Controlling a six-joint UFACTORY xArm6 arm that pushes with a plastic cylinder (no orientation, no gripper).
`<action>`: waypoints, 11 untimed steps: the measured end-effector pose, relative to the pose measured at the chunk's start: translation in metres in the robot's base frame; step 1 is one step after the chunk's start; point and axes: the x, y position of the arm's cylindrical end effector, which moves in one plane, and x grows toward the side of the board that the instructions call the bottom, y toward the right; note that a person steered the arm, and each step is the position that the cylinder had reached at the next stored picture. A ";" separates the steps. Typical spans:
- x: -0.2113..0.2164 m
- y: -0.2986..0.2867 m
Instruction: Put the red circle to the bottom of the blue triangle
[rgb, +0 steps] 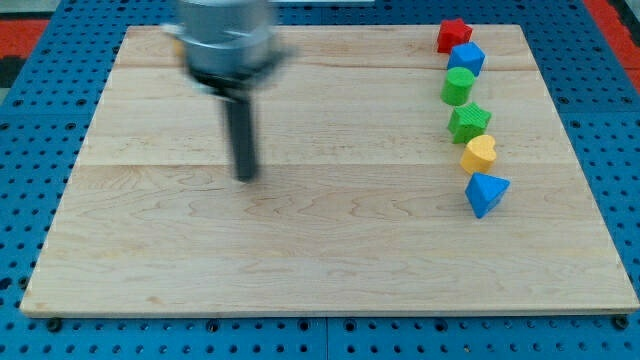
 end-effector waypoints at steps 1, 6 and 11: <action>-0.061 -0.112; -0.187 -0.035; -0.075 0.152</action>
